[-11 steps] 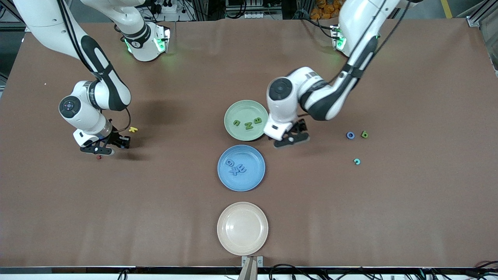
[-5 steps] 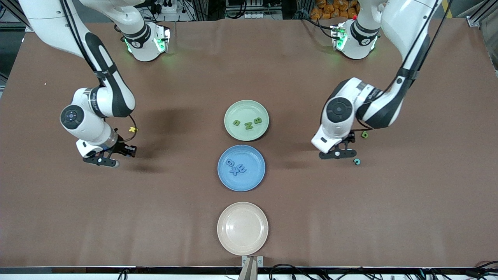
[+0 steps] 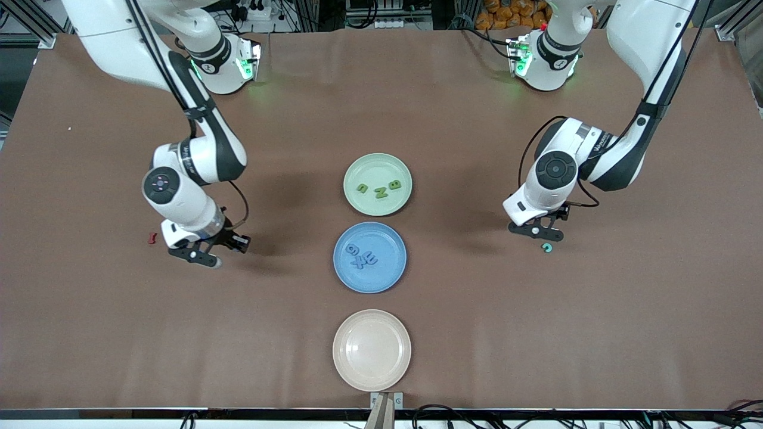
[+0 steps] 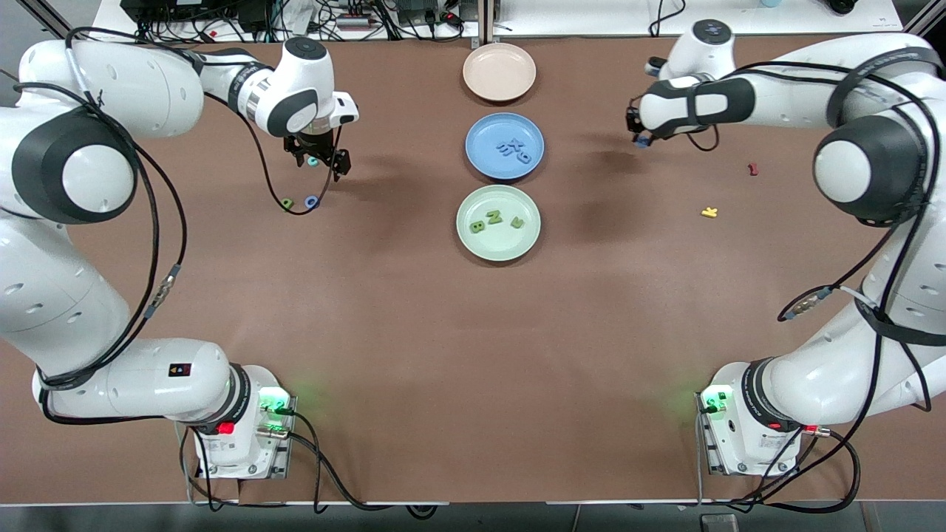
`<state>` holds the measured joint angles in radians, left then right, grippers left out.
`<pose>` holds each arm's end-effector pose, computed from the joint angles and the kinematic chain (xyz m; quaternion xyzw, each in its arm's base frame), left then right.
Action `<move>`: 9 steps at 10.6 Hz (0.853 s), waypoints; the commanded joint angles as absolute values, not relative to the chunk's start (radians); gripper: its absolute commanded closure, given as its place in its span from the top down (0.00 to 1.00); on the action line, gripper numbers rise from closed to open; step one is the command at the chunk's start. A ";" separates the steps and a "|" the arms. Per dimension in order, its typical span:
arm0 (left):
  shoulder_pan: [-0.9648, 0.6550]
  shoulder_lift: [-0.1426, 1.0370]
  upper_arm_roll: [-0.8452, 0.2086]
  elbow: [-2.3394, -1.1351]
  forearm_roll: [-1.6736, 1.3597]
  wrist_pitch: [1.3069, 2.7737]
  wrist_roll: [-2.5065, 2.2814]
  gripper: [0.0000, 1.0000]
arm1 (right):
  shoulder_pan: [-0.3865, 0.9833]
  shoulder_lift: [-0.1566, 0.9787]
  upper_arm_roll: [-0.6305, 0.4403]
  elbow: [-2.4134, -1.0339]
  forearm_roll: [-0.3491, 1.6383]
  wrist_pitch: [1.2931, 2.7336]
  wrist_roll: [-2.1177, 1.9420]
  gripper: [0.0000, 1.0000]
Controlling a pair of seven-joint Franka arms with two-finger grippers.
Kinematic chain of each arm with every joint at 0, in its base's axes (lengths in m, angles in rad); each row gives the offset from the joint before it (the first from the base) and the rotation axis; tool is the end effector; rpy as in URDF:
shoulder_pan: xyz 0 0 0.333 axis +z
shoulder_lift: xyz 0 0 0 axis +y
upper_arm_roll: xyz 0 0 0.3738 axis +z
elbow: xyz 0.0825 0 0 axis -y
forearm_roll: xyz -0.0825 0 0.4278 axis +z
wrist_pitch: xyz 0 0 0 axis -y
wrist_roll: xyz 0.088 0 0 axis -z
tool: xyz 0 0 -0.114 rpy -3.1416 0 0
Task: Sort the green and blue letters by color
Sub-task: 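Grasp the blue G with the right gripper while the left gripper returns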
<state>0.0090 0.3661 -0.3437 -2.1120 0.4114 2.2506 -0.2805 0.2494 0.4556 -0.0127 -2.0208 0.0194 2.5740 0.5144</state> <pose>0.5748 -0.1831 0.2479 -0.9780 0.1662 0.0635 0.1089 0.6476 0.1563 0.2418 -0.9882 0.1453 -0.0444 0.0206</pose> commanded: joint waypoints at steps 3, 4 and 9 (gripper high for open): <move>0.171 0.360 -0.362 -2.157 0.419 2.253 0.124 1.00 | 0.365 0.635 -0.002 -1.754 0.023 2.559 0.636 0.00; 0.211 0.368 -0.364 -2.157 0.414 2.253 0.164 1.00 | 0.380 0.658 0.011 -1.714 0.023 2.560 0.649 0.00; 0.218 0.417 -0.364 -2.171 0.414 2.255 0.181 0.78 | 0.449 0.722 0.035 -1.618 0.060 2.572 0.657 0.00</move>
